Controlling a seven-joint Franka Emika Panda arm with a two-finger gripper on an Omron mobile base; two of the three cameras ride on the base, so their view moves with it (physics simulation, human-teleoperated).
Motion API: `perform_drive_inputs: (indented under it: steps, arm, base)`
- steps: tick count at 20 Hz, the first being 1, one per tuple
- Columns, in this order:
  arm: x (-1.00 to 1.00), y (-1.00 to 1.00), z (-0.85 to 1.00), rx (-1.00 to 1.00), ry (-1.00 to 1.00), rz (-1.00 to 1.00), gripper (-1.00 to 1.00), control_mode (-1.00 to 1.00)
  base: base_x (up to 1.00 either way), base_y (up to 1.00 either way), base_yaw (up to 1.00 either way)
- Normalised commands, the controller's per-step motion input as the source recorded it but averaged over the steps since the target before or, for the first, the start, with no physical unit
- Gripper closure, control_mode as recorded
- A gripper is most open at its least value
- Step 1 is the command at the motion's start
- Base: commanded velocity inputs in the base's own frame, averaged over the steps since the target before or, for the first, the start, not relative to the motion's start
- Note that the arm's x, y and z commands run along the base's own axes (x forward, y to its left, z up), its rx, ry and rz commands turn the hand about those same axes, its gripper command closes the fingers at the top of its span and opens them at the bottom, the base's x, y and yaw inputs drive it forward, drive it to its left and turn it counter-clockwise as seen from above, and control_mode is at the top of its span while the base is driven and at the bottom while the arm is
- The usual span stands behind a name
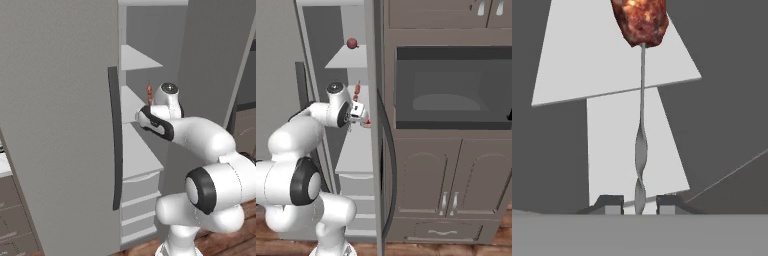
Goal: Store the kebab skewer in the freezer for long-term storage. Close the freezer door after placing the cooked food.
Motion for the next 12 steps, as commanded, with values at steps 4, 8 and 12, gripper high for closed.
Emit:
perform_drive_inputs:
  steps: [4,8,12]
  arm:
    - [0.38,0.00,0.00,0.00,0.01,0.02,1.00,-1.00]
    - [0.53,0.02,0.00,0.00,0.00,0.01,1.00,-1.00]
    - [0.44,0.01,0.00,0.00,0.00,0.01,1.00,-1.00]
  base:
    - [0.00,0.00,0.00]
    - [0.00,0.00,0.00]
    - [0.00,0.00,0.00]
